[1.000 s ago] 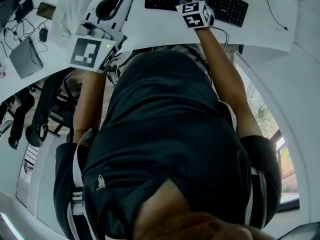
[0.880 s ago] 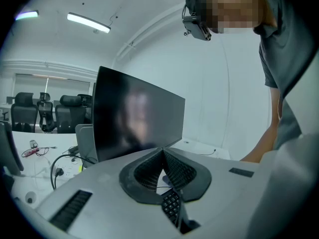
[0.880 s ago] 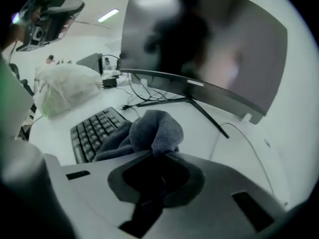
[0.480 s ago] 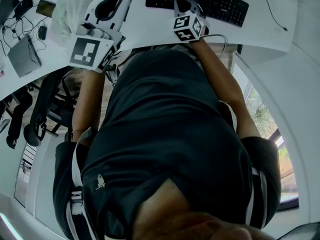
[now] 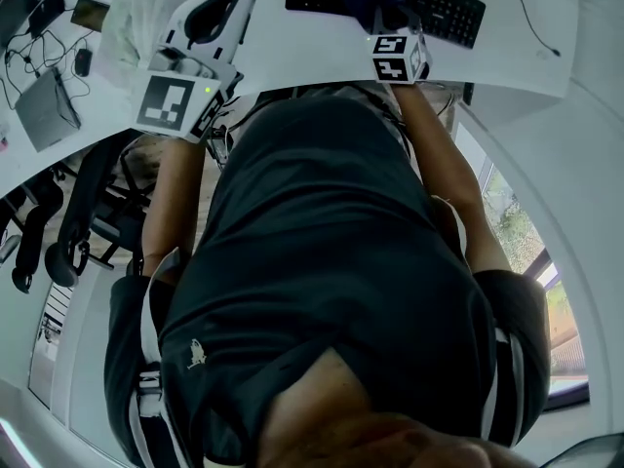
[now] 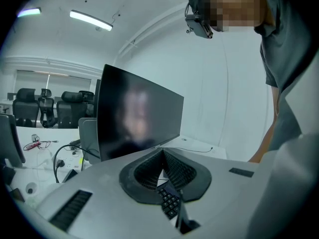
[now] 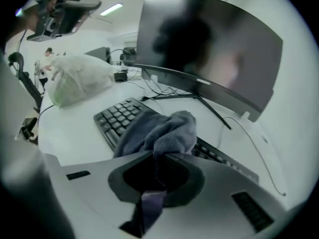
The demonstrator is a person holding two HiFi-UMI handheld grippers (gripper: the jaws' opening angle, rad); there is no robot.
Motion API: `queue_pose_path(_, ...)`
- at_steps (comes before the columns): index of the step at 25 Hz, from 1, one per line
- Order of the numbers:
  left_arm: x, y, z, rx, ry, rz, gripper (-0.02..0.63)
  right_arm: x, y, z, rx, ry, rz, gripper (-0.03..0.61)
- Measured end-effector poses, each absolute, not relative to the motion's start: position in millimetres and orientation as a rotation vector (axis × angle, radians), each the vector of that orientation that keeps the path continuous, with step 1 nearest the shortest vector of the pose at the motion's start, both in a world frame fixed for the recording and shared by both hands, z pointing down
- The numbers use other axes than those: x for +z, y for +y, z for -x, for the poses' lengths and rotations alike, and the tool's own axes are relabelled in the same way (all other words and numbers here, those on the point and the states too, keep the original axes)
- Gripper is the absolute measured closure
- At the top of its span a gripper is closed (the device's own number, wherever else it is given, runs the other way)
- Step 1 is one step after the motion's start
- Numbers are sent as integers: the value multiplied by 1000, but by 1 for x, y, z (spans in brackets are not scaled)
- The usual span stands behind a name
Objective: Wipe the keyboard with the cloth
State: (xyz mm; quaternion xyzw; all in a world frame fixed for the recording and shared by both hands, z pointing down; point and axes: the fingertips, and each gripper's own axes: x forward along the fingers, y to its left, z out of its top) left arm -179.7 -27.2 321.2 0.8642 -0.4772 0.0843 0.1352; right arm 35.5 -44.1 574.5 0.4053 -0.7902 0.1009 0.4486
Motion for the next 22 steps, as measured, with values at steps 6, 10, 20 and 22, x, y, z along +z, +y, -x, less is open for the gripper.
queue_pose_path(6, 314, -26, 174, 239, -1372, -2537, 608, 584, -11, 63, 179, -2105, -718, 545)
queue_pose_path(10, 314, -23, 183, 235, -1401, -2520, 607, 579, -33, -15, 248, -2028, -883, 545)
queue_pose_path(20, 323, -24, 181, 221, -1393, -2494, 607, 580, -32, 74, 72, -2101, -679, 545)
queue_pose_path(22, 319, -26, 184, 219, -1410, -2490, 607, 581, -43, 77, 99, -2112, -667, 545)
